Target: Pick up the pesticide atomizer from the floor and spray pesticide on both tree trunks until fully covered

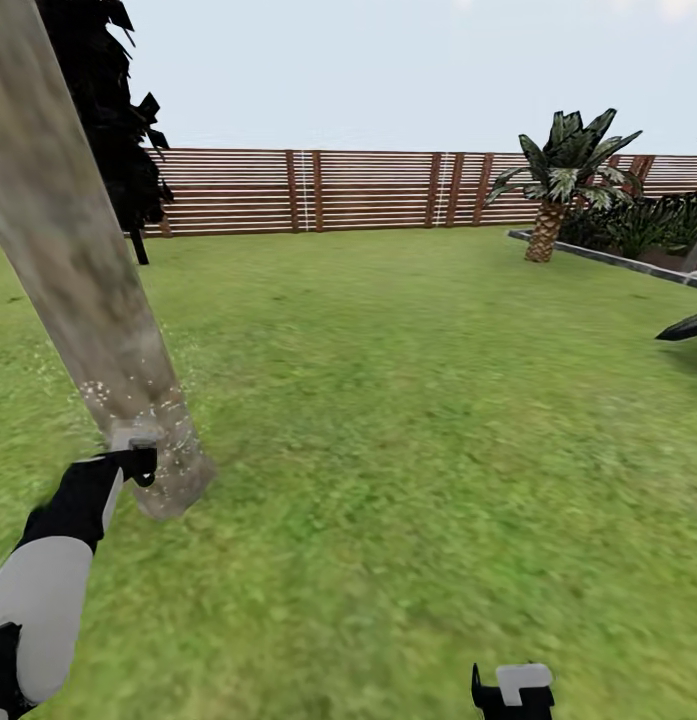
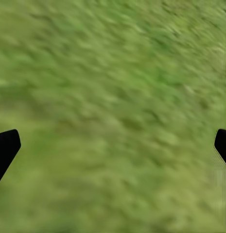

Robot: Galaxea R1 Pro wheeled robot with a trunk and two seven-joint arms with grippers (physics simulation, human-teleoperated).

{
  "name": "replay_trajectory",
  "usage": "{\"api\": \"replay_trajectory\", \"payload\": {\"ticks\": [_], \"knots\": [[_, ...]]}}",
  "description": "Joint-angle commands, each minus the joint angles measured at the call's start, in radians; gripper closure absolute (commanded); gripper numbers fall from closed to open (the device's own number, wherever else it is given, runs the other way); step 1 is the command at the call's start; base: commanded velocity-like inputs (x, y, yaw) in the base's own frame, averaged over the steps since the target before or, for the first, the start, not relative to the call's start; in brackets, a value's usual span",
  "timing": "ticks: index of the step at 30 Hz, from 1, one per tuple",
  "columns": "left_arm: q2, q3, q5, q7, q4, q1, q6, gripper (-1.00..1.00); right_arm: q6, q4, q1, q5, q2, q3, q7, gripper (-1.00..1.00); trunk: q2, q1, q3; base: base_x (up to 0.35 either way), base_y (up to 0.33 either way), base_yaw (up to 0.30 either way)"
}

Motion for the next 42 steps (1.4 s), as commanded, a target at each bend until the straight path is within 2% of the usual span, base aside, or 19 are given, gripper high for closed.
{"api": "replay_trajectory", "payload": {"ticks": [1,3,4,5,6,9,11,12,14,15,16,18,19,21,24,25,28,32,42], "knots": [[0.002,0.004,0.006,-0.001,-0.005,0.04,-0.003,1.0,0.0,0.0,0.0,0.0,0.0,0.0,0.0,-1.0,0.0,0.0,0.0,-0.052,-0.24,0.024],[0.003,0.008,0.009,-0.004,-0.013,0.091,-0.025,1.0,0.0,0.0,0.0,0.0,0.0,0.0,0.0,-1.0,0.0,0.0,0.0,-0.175,-0.194,0.011],[0.002,0.009,0.009,-0.01,-0.005,0.135,-0.094,1.0,0.0,0.001,0.0,0.0,0.0,0.0,0.0,-1.0,0.0,0.0,0.0,-0.296,-0.129,0.001],[0.002,0.01,0.011,-0.012,0.005,0.157,-0.109,1.0,0.0,0.001,0.0,0.0,0.0,0.0,0.0,-1.0,0.0,0.0,0.0,-0.305,-0.119,0.001],[0.002,0.01,0.012,-0.015,0.031,0.214,-0.165,1.0,0.001,0.0,0.0,-0.001,0.0,-0.003,-0.001,-1.0,0.0,0.0,0.0,-0.313,-0.092,0.0],[0.003,0.01,0.012,-0.019,0.093,0.242,-0.261,1.0,0.002,-0.024,-0.001,-0.002,0.001,-0.003,0.003,-1.0,0.0,0.0,0.0,-0.326,-0.042,0.0],[0.004,0.01,0.011,-0.02,0.137,0.251,-0.278,1.0,0.003,-0.075,-0.001,0.009,0.003,-0.002,0.034,-1.0,0.0,0.0,0.0,-0.34,-0.006,0.0],[0.005,0.01,0.011,-0.02,0.151,0.253,-0.285,1.0,0.004,-0.105,0.0,0.021,0.003,-0.002,0.089,-1.0,0.0,0.0,0.0,-0.342,-0.002,0.0],[0.007,0.004,0.007,-0.04,0.174,0.255,-0.34,1.0,0.02,-0.157,-0.008,0.04,0.003,-0.002,0.276,-1.0,0.0,0.0,0.0,-0.342,-0.001,0.0],[0.009,-0.001,0.003,-0.079,0.187,0.256,-0.378,1.0,0.052,-0.183,-0.022,0.045,0.003,-0.002,0.378,-1.0,0.0,0.0,0.0,-0.343,0.0,0.0],[0.011,-0.006,-0.007,-0.157,0.198,0.256,-0.408,1.0,0.11,-0.217,-0.044,0.049,0.003,-0.001,0.491,-1.0,0.0,0.0,0.0,-0.342,0.0,0.0],[0.013,-0.024,-0.072,-0.35,0.201,0.255,-0.434,1.0,0.212,-0.271,-0.091,0.09,0.003,0.0,0.713,-1.0,0.0,0.0,0.0,-0.343,0.0,0.0],[0.013,-0.056,-0.164,-0.508,0.195,0.255,-0.441,1.0,0.245,-0.303,-0.128,0.155,0.003,0.0,0.862,-1.0,0.0,0.0,0.0,-0.342,0.0,0.0],[0.012,-0.083,-0.277,-0.674,0.19,0.249,-0.444,1.0,0.264,-0.334,-0.183,0.234,0.002,0.0,1.002,-1.0,0.0,0.0,0.0,-0.334,0.0,0.0],[0.005,-0.13,-0.393,-0.826,0.188,0.243,-0.445,1.0,0.27,-0.344,-0.239,0.306,0.003,0.0,1.144,-1.0,0.0,0.0,0.0,-0.118,0.0,0.0],[-0.001,-0.136,-0.399,-0.819,0.194,0.249,-0.448,1.0,0.27,-0.338,-0.241,0.307,0.009,0.006,1.136,-1.0,0.0,0.0,0.0,0.0,0.0,0.0],[0.016,-0.124,-0.403,-0.83,0.19,0.265,-0.465,1.0,0.271,-0.356,-0.24,0.3,0.026,-0.007,1.144,-1.0,0.0,0.0,0.0,0.0,0.0,0.0],[0.039,-0.148,-0.426,-0.843,0.188,0.263,-0.462,1.0,0.271,-0.368,-0.24,0.302,0.038,0.008,1.154,-1.0,0.0,0.0,0.0,0.0,0.0,0.0],[-0.018,-0.205,-0.435,-0.841,0.189,0.263,-0.449,1.0,0.267,-0.33,-0.24,0.301,0.092,0.065,1.156,-1.0,0.0,0.0,0.0,0.0,0.0,0.0]]}}
